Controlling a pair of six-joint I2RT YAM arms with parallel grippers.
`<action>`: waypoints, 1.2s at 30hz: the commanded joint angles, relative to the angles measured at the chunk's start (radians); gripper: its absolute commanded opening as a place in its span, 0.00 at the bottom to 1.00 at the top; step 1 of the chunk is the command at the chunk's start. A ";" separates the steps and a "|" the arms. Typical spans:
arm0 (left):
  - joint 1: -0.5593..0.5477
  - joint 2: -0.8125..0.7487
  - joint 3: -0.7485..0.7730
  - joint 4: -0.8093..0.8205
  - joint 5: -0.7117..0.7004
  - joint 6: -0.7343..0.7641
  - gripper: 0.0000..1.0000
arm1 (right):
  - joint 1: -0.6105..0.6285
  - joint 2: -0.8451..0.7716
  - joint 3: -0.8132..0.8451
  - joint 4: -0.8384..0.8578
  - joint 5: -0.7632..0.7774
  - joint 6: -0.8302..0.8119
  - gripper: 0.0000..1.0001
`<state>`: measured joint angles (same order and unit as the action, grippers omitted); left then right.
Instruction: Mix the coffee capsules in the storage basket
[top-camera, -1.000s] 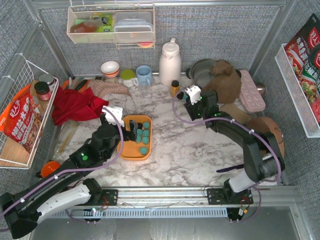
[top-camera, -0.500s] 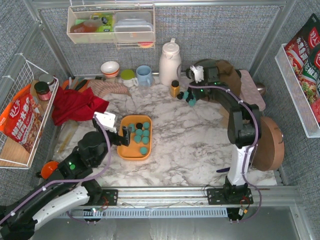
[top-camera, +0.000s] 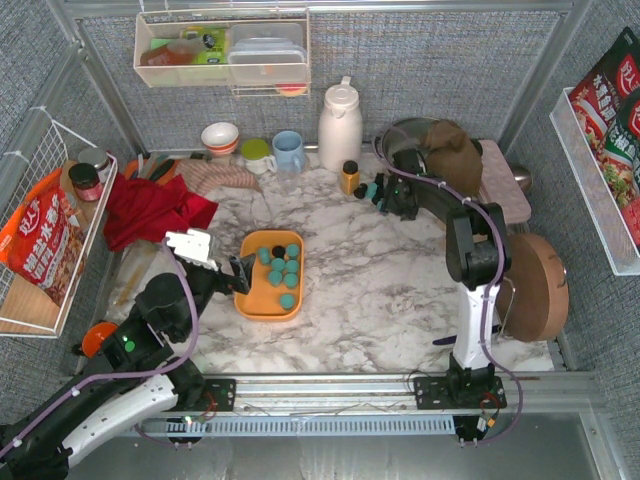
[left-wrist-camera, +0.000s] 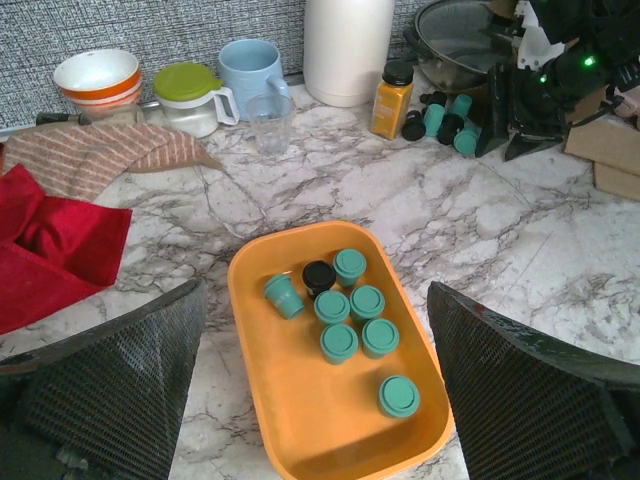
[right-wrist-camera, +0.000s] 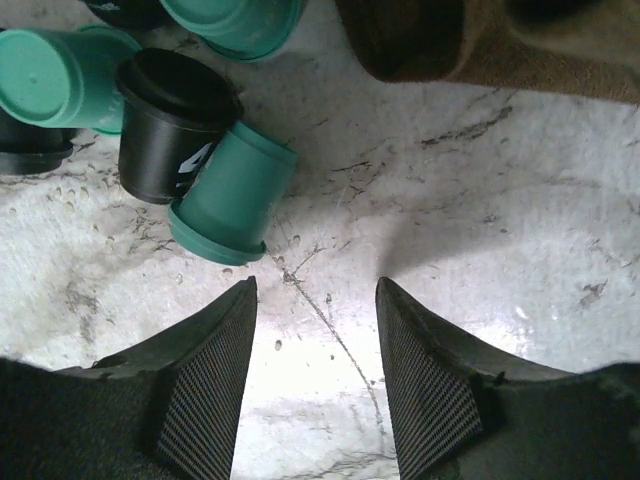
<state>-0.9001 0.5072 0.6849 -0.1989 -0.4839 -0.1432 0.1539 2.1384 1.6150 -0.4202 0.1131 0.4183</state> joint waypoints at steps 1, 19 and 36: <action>0.001 0.001 0.005 0.015 0.002 -0.017 0.99 | 0.004 -0.037 -0.044 0.108 0.046 0.167 0.56; 0.001 -0.003 0.003 0.013 0.019 -0.023 0.99 | 0.033 0.068 0.096 0.068 0.180 0.300 0.56; 0.002 0.001 0.003 0.012 0.016 -0.021 0.99 | 0.036 0.100 0.113 0.001 0.181 0.349 0.47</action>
<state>-0.8997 0.5076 0.6849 -0.2043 -0.4683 -0.1650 0.1890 2.2417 1.7390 -0.4107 0.2932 0.7376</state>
